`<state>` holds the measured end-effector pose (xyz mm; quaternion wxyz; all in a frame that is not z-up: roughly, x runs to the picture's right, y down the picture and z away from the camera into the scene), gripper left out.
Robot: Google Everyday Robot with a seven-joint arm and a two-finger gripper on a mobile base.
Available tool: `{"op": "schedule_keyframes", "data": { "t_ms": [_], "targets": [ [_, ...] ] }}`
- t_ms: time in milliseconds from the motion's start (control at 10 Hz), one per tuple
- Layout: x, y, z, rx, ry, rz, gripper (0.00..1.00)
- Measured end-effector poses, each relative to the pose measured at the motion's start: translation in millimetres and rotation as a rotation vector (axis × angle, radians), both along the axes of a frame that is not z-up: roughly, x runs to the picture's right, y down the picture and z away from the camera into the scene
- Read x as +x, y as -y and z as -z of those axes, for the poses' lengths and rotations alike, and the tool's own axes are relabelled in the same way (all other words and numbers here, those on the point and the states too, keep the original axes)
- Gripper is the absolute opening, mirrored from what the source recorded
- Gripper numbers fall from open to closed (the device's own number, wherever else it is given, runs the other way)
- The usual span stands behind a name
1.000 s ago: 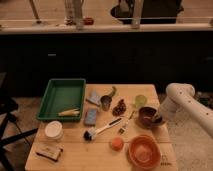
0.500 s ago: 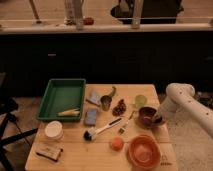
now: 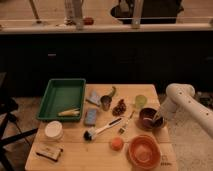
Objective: Stack bowls into tray
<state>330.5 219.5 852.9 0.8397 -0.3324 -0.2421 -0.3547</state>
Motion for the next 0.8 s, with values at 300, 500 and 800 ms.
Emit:
{"op": "schedule_keyframes", "data": {
  "t_ms": [300, 500, 800],
  "targets": [
    [-5, -4, -1.7, 0.007, 0.004, 0.004, 0.47],
    [-6, -6, -0.2, 0.021, 0.005, 0.009, 0.27],
    [-11, -10, 9.9, 0.059, 0.007, 0.027, 0.02]
  ]
}}
